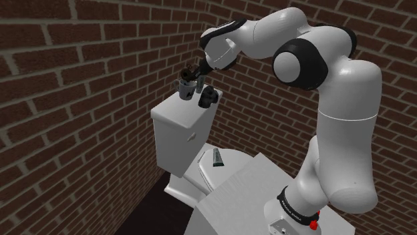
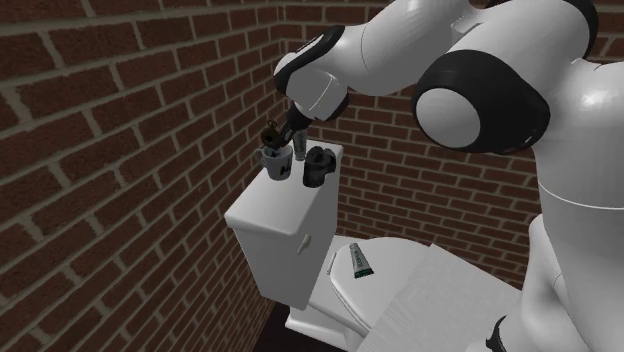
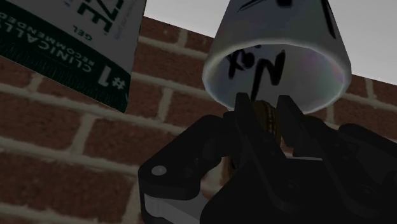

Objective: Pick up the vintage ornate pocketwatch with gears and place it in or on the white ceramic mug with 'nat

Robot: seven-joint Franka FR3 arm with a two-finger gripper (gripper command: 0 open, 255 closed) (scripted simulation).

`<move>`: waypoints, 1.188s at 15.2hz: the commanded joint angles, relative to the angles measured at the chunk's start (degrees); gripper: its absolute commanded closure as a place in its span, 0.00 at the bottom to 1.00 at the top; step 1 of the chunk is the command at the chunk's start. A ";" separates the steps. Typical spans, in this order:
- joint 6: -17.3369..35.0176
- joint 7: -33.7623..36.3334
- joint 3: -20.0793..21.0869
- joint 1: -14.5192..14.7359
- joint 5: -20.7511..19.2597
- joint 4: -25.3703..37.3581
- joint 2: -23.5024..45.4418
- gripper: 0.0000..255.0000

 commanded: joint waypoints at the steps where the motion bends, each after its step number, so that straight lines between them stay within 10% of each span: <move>1: 0.00 0.00 0.00 0.00 0.01 0.01 0.00 0.00; 18: -0.41 2.42 -4.15 3.56 -6.39 -4.79 -7.63 0.00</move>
